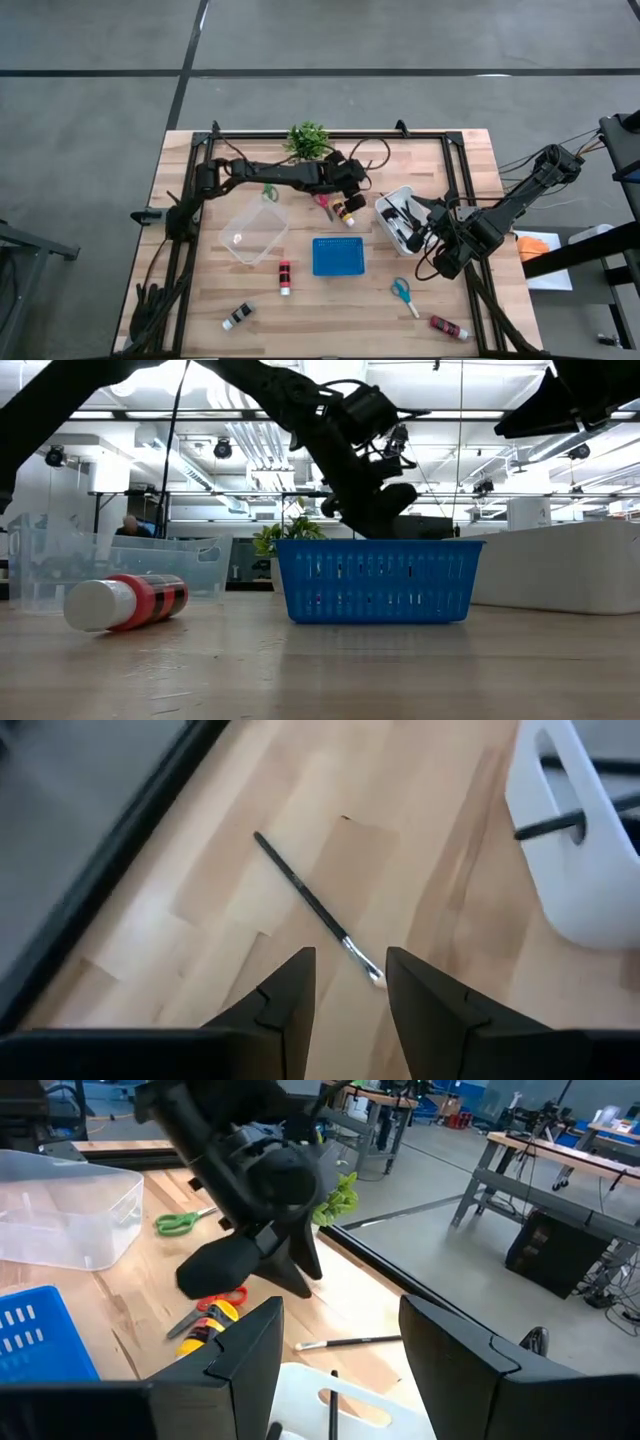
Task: Pick & Place Paint Supplies
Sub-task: Put the eyeshadow brush in the white bin
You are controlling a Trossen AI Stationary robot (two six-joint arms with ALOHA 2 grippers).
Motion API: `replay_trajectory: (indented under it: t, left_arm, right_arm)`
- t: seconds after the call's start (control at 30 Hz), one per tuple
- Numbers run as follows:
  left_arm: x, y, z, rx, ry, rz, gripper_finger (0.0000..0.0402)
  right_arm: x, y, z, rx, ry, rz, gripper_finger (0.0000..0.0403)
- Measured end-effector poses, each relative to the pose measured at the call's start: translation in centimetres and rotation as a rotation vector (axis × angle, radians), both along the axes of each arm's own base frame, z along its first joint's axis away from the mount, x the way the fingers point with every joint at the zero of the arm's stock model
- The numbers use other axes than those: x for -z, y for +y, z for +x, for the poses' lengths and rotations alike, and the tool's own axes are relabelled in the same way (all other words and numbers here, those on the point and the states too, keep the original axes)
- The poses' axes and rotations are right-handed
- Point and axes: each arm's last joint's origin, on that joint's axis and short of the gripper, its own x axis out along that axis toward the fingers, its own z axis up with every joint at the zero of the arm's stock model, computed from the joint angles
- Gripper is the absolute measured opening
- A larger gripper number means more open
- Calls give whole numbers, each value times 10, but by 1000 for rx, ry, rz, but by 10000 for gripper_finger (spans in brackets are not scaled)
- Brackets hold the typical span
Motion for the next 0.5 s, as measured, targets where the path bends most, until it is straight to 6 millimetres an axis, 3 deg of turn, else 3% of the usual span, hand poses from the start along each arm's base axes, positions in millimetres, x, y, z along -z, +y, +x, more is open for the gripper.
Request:
replay_trajectory:
  t: [0.5]
  left_arm:
    - [19,12,3,-99,-17,-103,131]
  right_arm:
    - [0,0,0,3,-7,-3,199]
